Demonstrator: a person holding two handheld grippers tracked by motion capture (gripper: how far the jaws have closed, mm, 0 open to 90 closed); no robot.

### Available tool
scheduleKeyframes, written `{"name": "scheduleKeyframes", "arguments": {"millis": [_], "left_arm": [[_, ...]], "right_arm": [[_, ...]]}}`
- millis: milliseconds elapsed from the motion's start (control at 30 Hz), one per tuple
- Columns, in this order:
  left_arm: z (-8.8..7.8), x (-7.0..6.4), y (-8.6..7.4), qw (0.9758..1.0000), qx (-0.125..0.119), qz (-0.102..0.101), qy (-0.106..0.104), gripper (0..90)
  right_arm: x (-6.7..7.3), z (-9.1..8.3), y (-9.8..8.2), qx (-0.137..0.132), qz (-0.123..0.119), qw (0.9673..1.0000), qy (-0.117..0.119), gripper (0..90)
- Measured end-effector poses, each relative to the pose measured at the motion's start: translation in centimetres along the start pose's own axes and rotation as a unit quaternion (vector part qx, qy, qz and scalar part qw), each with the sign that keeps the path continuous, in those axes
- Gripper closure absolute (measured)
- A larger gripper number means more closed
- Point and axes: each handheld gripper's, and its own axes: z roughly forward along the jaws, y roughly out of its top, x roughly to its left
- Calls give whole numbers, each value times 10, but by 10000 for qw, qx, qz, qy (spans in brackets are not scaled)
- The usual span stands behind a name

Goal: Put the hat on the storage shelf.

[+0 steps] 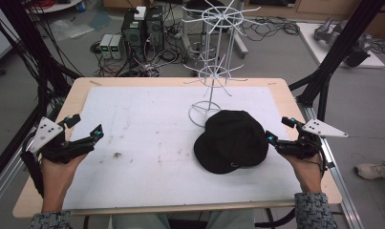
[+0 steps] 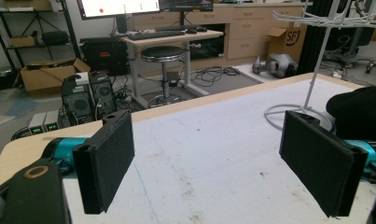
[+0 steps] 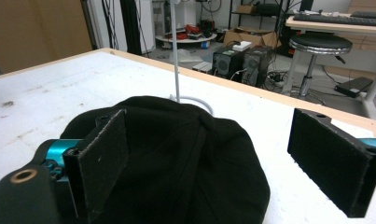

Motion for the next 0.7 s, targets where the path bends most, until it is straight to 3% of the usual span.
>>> {"name": "scheduleKeyframes", "arguments": {"millis": [267,700], "left_arm": [[0,0,1,10000,-8,8,1,182],[0,0,-2,10000,23,-20,0,182]], "right_arm": [[0,2,-1,-53,-16,10000,-61,121],[10,26,-12,94,-91,9998,-117,131]]}}
